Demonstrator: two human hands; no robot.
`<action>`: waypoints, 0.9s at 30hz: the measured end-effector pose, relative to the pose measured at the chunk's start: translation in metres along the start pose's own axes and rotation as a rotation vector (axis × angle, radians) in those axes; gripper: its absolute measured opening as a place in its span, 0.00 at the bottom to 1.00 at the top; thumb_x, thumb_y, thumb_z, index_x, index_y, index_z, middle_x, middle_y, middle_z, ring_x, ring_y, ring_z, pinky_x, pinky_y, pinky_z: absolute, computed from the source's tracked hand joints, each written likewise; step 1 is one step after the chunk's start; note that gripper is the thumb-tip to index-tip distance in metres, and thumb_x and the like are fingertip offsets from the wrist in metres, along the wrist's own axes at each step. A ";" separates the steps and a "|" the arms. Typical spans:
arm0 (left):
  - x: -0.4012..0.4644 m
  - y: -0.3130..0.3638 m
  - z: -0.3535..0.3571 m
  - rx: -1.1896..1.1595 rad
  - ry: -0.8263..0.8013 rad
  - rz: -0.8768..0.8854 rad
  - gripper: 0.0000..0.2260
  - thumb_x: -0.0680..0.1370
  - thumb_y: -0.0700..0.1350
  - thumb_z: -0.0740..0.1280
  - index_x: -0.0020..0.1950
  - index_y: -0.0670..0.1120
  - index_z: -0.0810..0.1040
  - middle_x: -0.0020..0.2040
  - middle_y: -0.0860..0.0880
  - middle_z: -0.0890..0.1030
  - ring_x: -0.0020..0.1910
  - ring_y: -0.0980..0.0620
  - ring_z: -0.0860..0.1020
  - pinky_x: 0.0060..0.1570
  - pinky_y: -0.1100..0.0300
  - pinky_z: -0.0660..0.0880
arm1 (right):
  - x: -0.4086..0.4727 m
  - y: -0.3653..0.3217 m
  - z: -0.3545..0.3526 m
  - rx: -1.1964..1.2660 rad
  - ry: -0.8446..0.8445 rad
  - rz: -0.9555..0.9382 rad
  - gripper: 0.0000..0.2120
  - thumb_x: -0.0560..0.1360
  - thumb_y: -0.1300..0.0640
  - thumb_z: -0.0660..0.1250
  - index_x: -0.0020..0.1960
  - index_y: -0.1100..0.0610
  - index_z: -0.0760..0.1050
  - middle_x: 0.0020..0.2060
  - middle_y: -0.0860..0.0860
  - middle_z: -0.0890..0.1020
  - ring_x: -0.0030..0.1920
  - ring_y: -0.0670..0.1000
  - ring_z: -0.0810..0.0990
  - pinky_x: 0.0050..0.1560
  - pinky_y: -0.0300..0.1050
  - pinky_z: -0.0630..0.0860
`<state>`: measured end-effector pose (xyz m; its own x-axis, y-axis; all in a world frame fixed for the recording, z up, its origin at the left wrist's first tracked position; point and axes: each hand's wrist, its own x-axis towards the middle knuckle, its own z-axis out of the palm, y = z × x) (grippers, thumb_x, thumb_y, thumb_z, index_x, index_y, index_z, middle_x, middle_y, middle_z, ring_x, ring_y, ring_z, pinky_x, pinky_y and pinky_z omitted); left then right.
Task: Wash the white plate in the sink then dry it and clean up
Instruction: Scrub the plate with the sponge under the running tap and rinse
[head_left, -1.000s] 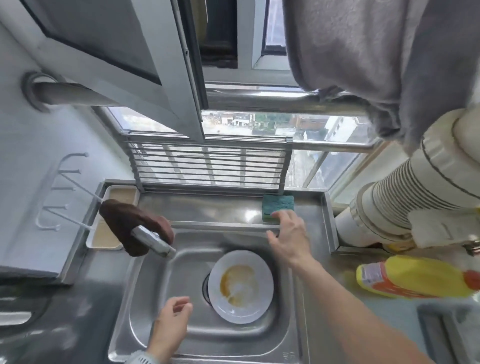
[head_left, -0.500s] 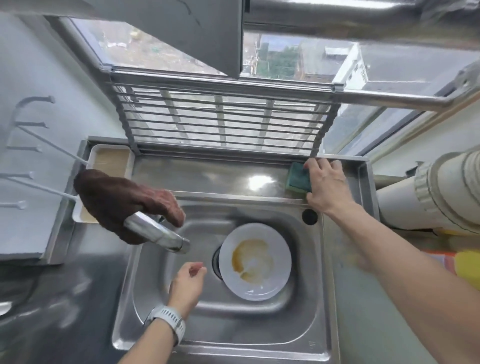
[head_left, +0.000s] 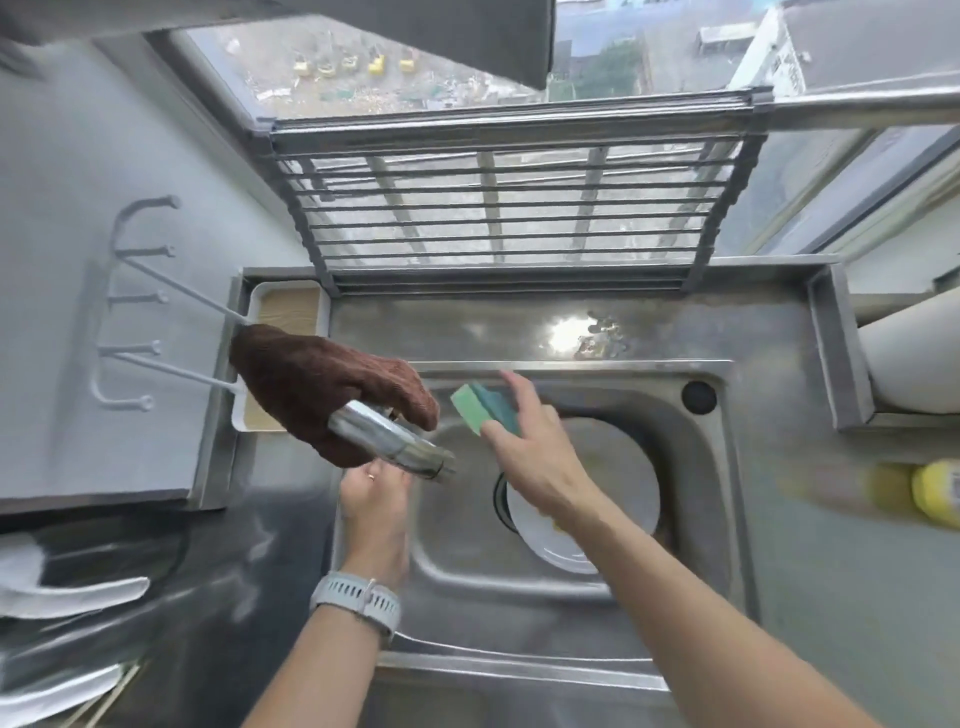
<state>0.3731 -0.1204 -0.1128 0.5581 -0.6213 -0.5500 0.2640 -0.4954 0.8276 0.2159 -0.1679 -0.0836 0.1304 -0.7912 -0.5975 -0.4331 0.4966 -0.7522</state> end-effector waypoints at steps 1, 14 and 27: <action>0.001 0.002 0.001 -0.045 -0.021 0.020 0.04 0.77 0.38 0.73 0.49 0.46 0.83 0.44 0.54 0.88 0.51 0.47 0.82 0.57 0.50 0.79 | 0.009 0.000 0.019 0.113 -0.038 0.073 0.31 0.69 0.44 0.60 0.71 0.33 0.60 0.63 0.54 0.75 0.56 0.57 0.79 0.61 0.55 0.77; 0.058 -0.017 -0.014 -0.160 -0.032 0.123 0.30 0.72 0.37 0.79 0.72 0.35 0.74 0.67 0.37 0.82 0.68 0.36 0.80 0.71 0.35 0.74 | 0.052 0.006 0.095 0.640 -0.044 0.077 0.30 0.68 0.58 0.79 0.65 0.46 0.70 0.55 0.47 0.80 0.50 0.41 0.79 0.41 0.26 0.73; 0.061 -0.004 -0.018 -0.183 -0.441 -0.014 0.26 0.68 0.47 0.83 0.63 0.43 0.81 0.57 0.48 0.86 0.57 0.51 0.84 0.61 0.56 0.82 | 0.046 0.026 0.104 0.713 0.102 -0.017 0.27 0.70 0.55 0.78 0.67 0.48 0.74 0.56 0.44 0.82 0.53 0.36 0.79 0.49 0.25 0.74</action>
<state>0.4205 -0.1452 -0.1474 0.1762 -0.8333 -0.5241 0.4254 -0.4157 0.8039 0.3034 -0.1539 -0.1594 0.0333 -0.8131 -0.5812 0.2601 0.5686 -0.7804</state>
